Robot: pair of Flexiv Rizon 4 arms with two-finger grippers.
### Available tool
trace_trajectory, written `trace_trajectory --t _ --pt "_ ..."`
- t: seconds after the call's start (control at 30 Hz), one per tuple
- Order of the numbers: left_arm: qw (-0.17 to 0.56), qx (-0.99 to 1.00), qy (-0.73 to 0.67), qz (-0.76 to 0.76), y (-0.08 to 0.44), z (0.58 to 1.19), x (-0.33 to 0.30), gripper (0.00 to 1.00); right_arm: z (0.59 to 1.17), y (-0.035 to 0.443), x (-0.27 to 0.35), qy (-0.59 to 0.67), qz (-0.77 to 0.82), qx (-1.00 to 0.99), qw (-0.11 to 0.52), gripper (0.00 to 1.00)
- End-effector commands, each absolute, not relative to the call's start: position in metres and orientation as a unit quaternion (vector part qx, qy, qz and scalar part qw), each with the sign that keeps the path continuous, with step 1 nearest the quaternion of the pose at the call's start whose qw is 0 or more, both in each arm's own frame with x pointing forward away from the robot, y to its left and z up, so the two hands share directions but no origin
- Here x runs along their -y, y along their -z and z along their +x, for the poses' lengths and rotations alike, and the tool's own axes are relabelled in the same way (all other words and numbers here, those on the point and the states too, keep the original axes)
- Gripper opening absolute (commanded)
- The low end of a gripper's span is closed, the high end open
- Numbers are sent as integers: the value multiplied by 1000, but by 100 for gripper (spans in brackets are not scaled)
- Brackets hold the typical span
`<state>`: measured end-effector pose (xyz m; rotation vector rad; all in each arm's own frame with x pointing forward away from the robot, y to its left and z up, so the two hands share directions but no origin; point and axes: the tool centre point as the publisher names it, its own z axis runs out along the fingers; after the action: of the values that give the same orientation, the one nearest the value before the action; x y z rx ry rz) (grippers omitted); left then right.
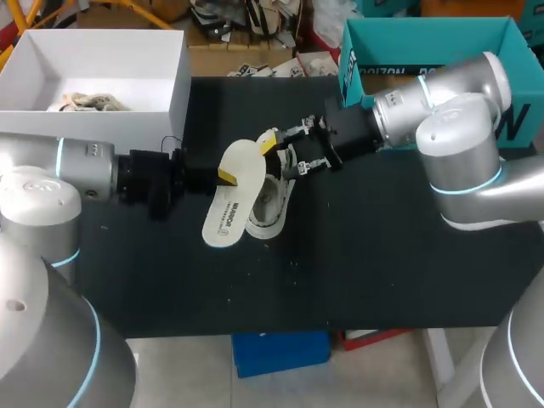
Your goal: Take the shoe out of the shoebox, open the shoe tongue, remove and reinsert the insole, then place the shoe into the shoebox
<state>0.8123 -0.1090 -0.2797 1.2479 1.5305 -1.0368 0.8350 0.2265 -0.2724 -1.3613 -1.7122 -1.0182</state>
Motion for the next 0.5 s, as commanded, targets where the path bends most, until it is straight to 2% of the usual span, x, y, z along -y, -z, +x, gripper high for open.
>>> trace_trajectory --t 0.03,0.5 --pt "406 -632 409 517 276 797 78 0 849 265 -235 322 -509 733 316 100" --pt "353 -657 425 513 283 772 43 0 855 262 -235 316 -475 762 305 100"
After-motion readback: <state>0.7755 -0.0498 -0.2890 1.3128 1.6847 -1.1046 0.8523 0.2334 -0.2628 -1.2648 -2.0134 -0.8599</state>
